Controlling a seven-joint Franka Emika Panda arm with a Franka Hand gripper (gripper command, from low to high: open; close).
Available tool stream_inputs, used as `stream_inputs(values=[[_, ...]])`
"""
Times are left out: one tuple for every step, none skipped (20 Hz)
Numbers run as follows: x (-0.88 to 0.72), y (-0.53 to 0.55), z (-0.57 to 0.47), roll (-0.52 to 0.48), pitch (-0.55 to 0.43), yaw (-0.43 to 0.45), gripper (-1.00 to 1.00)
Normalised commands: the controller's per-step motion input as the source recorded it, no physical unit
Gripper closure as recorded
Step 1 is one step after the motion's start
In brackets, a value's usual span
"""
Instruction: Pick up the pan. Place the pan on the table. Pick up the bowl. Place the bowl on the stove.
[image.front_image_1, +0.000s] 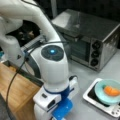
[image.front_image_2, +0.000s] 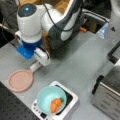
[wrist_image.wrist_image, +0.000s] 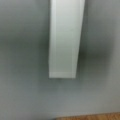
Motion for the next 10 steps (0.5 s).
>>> stream_inputs(values=[[-0.09,0.11,0.24,0.029,0.132,0.006,-1.00],[-0.07,0.13,0.23,0.033,0.132,0.002,-1.00],[-0.06,0.15,0.27,0.038,0.138,-0.006,-1.00],[-0.06,0.18,0.31,0.043,0.150,-0.015,-1.00],[-0.06,0.20,0.36,0.063,0.167,-0.026,-1.00],[-0.07,0.23,0.43,0.071,0.173,-0.036,-1.00],[-0.06,0.22,0.43,0.070,0.166,-0.042,-1.00],[-0.04,0.19,0.39,0.067,0.153,-0.048,-1.00],[-0.02,0.16,0.33,0.063,0.139,-0.054,-1.00],[0.00,0.13,0.28,0.060,0.126,-0.062,-1.00]])
